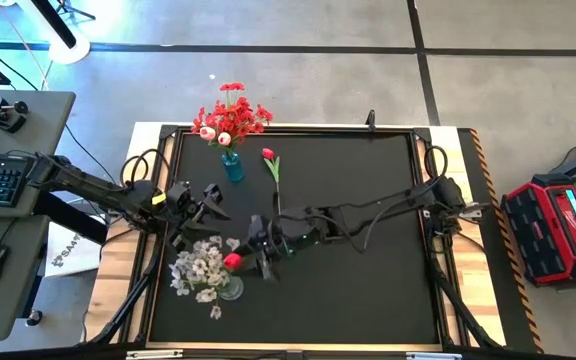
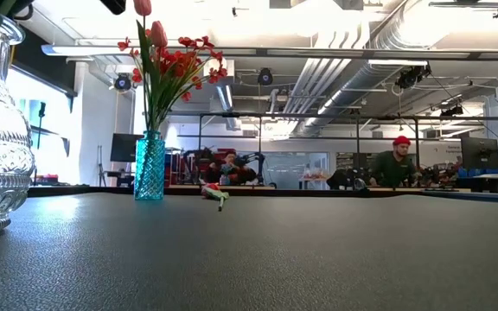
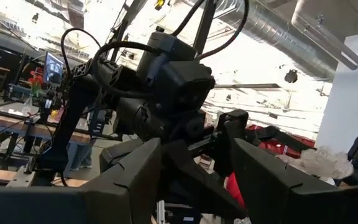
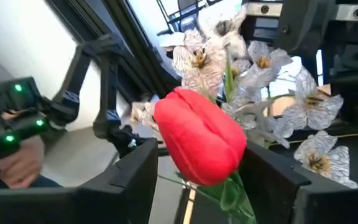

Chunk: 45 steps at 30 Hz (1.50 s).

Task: Sort flowers into vase by color
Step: Put the bottom red flower into the transparent vase, then put the red flower into the transparent vase

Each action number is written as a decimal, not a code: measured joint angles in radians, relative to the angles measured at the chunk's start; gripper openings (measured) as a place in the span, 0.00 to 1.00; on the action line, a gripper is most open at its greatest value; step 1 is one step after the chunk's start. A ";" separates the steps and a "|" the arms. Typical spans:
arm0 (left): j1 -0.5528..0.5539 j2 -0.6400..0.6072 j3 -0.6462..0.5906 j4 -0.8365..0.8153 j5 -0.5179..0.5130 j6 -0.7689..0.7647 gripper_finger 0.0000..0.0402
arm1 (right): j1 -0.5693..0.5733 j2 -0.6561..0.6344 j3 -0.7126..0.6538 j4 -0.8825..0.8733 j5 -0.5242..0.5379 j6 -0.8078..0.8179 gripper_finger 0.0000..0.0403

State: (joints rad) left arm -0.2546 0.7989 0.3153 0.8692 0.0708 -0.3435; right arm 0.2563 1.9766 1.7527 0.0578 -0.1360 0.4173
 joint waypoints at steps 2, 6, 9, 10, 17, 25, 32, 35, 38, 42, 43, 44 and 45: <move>0.000 -0.009 0.000 0.003 -0.001 0.001 0.46 | -0.004 0.000 0.000 0.026 -0.012 0.013 0.50; 0.000 -0.041 0.000 -0.036 -0.011 0.029 0.46 | -0.016 -0.013 0.000 0.080 -0.052 0.054 0.50; 0.000 -0.076 0.000 -0.112 -0.045 0.041 0.46 | -0.026 -0.027 0.000 0.083 -0.092 0.093 0.50; 0.000 -0.090 0.000 -0.142 -0.057 0.041 0.46 | -0.028 -0.033 0.000 0.076 -0.108 0.105 0.50; 0.000 -0.181 0.001 -0.306 -0.122 0.034 0.46 | -0.034 -0.085 0.000 0.078 -0.135 0.151 0.50; 0.000 -0.279 0.001 -0.450 -0.219 0.031 0.46 | -0.034 -0.148 0.000 -0.023 -0.039 0.103 0.50; 0.000 -0.334 0.001 -0.600 -0.262 -0.019 0.46 | -0.011 -0.210 0.000 -0.203 0.111 0.039 0.50; 0.000 -0.343 0.001 -0.654 -0.282 -0.048 0.46 | 0.003 -0.234 0.000 -0.278 0.179 0.009 0.50; 0.000 -0.347 0.010 -0.708 -0.297 -0.063 0.46 | 0.014 -0.252 0.000 -0.375 0.265 -0.004 0.50; 0.000 -0.346 0.072 -0.838 -0.302 -0.048 0.46 | 0.019 -0.272 0.000 -0.511 0.356 0.023 0.50; 0.000 -0.346 0.091 -0.871 -0.307 -0.043 0.46 | 0.019 -0.277 0.000 -0.550 0.373 0.030 0.50; 0.000 -0.346 0.108 -0.903 -0.315 -0.038 0.46 | 0.019 -0.278 0.000 -0.588 0.390 0.040 0.50; 0.000 -0.346 0.123 -0.933 -0.323 -0.030 0.46 | 0.019 -0.279 0.000 -0.615 0.405 0.053 0.50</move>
State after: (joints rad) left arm -0.2546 0.4525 0.4387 -0.0640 -0.2527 -0.3731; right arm 0.2756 1.6979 1.7531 -0.5569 0.2694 0.4701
